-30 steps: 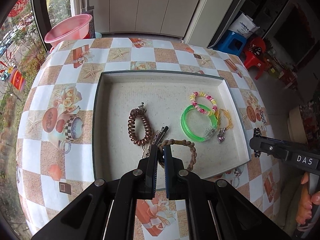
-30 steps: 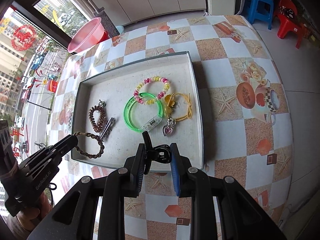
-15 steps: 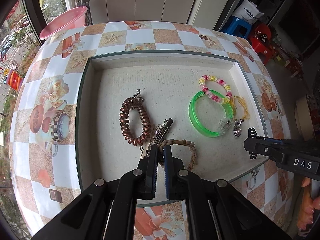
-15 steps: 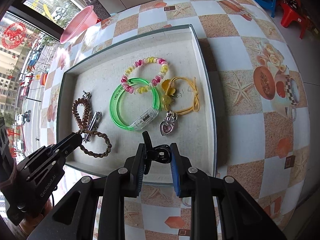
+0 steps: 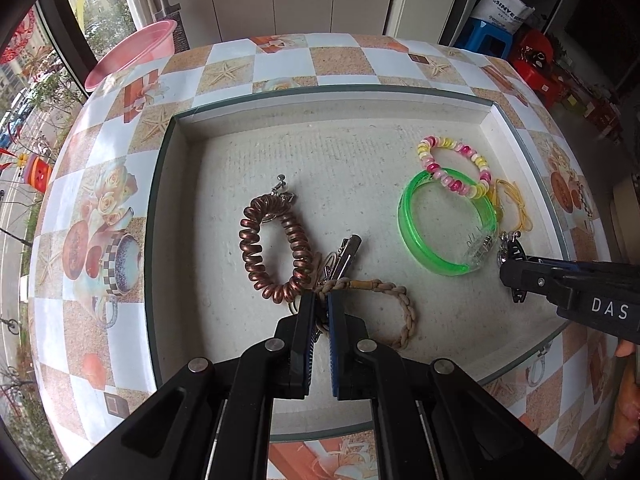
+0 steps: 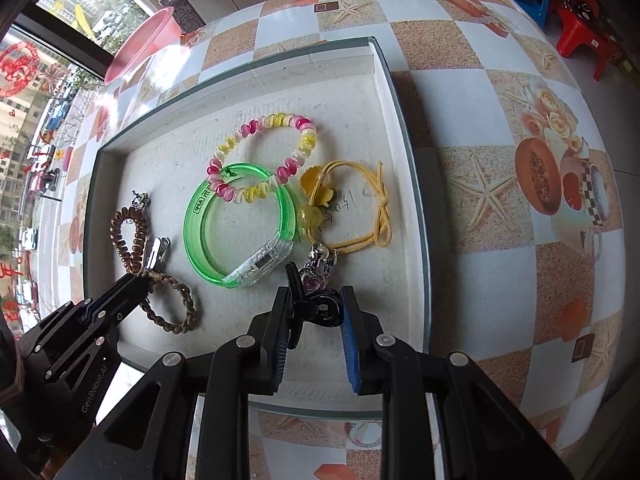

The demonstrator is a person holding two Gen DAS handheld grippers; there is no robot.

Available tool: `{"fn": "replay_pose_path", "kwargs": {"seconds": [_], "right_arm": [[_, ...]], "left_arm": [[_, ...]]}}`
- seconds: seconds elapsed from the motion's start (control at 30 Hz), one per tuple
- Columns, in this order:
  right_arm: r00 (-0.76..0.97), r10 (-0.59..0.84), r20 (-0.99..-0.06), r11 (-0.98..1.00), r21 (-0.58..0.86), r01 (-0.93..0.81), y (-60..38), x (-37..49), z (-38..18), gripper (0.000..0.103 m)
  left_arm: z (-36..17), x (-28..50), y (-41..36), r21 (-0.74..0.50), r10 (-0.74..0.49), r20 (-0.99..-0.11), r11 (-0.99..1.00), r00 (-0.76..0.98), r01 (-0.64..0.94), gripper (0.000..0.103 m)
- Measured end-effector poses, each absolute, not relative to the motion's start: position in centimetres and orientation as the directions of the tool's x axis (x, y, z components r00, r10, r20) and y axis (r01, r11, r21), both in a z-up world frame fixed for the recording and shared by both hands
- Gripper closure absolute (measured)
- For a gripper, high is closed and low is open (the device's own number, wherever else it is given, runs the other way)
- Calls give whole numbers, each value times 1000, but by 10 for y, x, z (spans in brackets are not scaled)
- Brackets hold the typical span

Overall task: Organize jewelry
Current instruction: 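Carry the claw clip and braided bracelet into the tray with both tools, then open the right tool to drop the claw clip while the left tool releases the bracelet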

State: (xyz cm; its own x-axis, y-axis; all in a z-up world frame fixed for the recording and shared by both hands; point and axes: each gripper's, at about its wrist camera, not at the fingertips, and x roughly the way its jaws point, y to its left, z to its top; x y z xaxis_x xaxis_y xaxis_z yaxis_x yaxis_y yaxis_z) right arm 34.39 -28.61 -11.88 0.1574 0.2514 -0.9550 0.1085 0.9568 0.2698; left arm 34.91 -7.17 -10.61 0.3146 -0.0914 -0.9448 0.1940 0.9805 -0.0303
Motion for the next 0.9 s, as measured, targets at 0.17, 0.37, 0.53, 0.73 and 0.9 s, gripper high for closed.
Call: {"fn": "replay_pose_path", "kwargs": {"seconds": [0.17, 0.37, 0.53, 0.73, 0.9], "right_arm": [[163, 241, -957, 962, 257, 90, -285, 343, -119, 77], [161, 251, -954, 960, 268, 88, -283, 343, -119, 71], [165, 267, -949, 956, 283, 79, -280, 343, -116, 53], [194, 304, -933, 941, 326, 89, -282, 338, -104, 49], [214, 309, -927, 938, 334, 95, -284, 335, -93, 48]], "left_arm": [[-107, 347, -78, -10, -79, -947, 976, 312, 217, 84], [-108, 347, -79, 0, -68, -949, 977, 309, 215, 84], [-104, 345, -79, -1, -70, -947, 977, 312, 215, 84], [-96, 344, -74, 3, -66, -942, 979, 329, 204, 84], [-93, 344, -70, 12, -52, -940, 983, 337, 186, 84]]}}
